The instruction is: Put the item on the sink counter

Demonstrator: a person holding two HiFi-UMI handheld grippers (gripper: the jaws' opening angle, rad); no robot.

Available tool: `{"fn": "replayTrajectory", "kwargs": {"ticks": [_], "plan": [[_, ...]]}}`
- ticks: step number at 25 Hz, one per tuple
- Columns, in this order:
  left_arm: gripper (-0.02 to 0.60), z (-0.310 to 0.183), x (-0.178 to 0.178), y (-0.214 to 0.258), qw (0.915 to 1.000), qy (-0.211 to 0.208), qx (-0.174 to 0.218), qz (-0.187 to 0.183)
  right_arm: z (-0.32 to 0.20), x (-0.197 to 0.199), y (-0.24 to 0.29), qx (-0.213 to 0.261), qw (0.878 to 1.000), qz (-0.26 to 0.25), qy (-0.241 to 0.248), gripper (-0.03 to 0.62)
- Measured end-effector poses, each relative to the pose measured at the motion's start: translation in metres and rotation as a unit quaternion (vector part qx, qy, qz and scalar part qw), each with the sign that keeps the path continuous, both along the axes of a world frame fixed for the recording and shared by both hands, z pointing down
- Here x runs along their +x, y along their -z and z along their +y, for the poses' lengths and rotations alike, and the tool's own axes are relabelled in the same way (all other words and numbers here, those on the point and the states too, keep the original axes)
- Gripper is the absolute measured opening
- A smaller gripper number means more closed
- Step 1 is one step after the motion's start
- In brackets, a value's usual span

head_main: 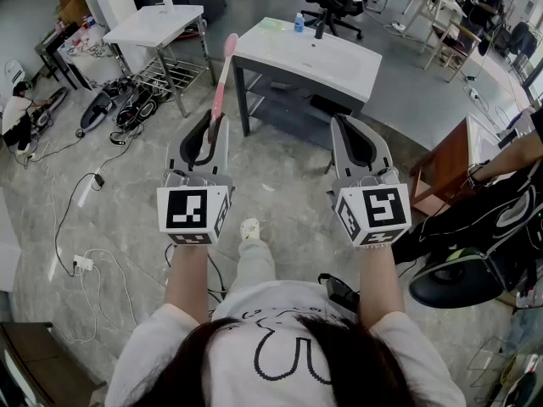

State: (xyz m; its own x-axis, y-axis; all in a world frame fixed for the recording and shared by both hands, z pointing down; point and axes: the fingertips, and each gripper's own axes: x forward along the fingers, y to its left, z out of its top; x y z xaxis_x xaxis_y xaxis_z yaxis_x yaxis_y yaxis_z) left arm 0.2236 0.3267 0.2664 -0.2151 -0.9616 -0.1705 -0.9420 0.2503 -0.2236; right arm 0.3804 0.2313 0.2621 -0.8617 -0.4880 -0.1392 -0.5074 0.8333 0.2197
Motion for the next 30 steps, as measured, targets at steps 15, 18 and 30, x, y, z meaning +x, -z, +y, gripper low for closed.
{"fn": "replayTrajectory", "kwargs": {"ticks": [15,18,30], "plan": [[0.072,-0.1,-0.112,-0.013,0.9997,0.005,-0.006,0.024,-0.098,-0.108,-0.008,-0.03,0.999,-0.01,0.019,0.029],[0.072,-0.131,-0.146,-0.015,0.9995,0.003,-0.008,0.029,-0.131,-0.141,-0.012,-0.031,0.999,-0.003,0.012,0.029],[0.072,-0.244,-0.28,0.0,0.9992,-0.019,-0.006,0.035,-0.235,-0.27,0.008,-0.022,1.0,-0.003,-0.013,0.029]]}}
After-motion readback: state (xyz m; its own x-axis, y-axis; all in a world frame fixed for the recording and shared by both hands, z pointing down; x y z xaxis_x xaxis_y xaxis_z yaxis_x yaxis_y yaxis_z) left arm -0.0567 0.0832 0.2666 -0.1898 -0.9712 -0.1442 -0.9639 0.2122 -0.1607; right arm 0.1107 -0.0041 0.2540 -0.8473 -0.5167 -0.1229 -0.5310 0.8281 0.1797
